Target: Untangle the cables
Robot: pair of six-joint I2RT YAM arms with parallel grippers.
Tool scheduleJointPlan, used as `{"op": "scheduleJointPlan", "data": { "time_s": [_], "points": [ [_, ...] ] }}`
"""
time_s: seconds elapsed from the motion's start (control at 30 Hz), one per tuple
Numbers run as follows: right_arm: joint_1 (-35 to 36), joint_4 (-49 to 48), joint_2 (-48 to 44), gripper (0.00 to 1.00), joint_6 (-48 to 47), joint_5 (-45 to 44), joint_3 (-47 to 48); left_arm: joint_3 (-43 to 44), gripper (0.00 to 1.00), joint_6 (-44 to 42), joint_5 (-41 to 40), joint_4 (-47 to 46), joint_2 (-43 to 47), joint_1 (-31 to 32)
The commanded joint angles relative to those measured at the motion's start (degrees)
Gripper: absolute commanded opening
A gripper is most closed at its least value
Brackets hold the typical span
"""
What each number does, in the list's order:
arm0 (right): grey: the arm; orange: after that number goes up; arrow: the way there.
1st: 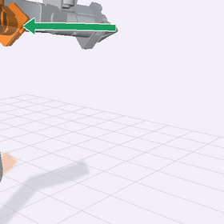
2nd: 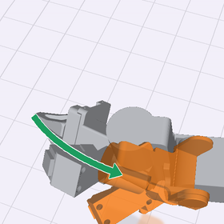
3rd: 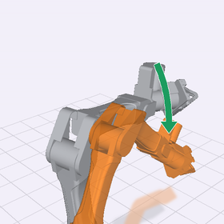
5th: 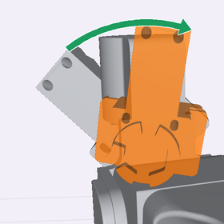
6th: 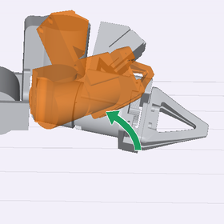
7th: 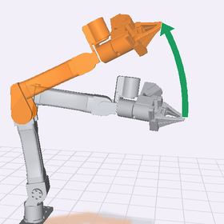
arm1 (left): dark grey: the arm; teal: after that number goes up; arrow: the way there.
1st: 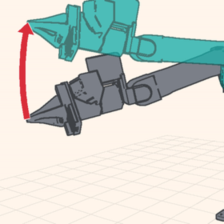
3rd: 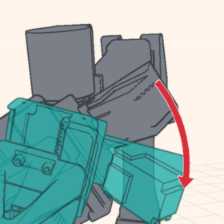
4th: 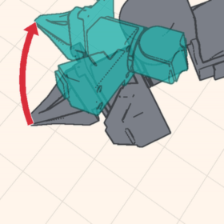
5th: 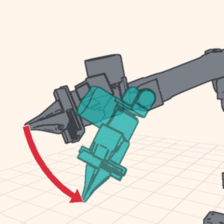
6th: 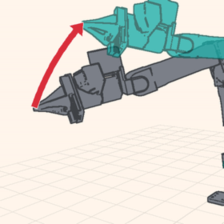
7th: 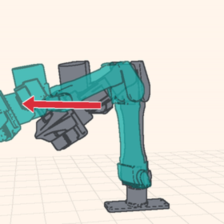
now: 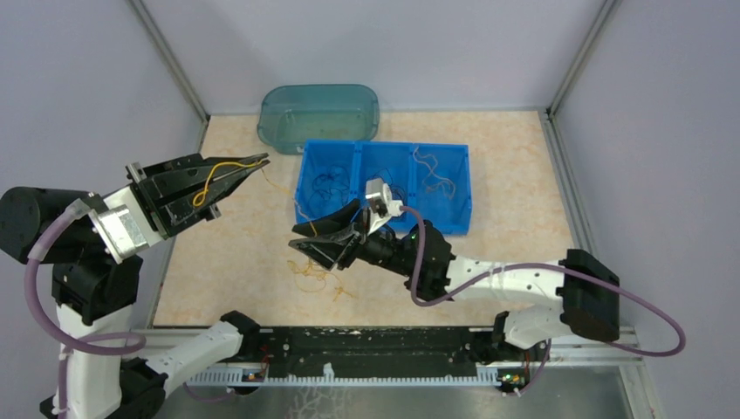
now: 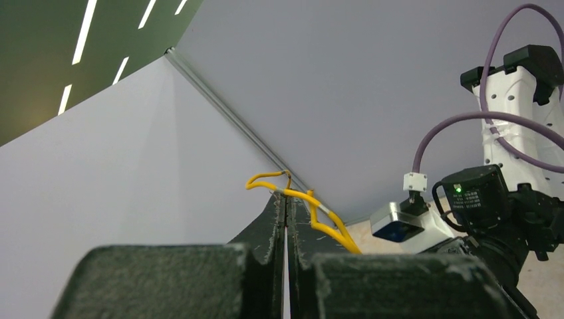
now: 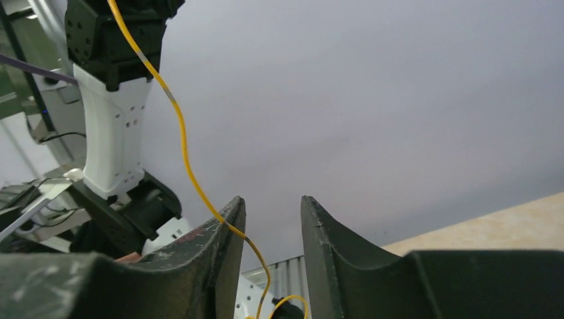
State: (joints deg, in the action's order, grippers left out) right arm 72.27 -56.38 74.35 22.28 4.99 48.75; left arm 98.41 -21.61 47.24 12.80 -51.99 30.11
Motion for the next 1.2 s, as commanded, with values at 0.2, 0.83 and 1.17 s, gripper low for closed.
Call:
{"op": "scheduleJointPlan", "data": {
  "time_s": [0.2,0.83,1.17],
  "points": [
    [0.59,-10.72,7.46,0.30,12.83,6.33,0.11,-0.55,0.02,1.50,1.35,-4.35,-1.23,-0.29],
    [0.64,-12.96,19.22,0.26,14.09,5.20,-5.74,3.49,0.03,3.37,0.67,-8.50,-4.48,-0.23],
    [0.59,-8.82,23.13,0.25,9.07,0.23,-9.64,6.33,0.03,1.92,-3.62,-14.65,-6.12,-0.29]
  ]
}}
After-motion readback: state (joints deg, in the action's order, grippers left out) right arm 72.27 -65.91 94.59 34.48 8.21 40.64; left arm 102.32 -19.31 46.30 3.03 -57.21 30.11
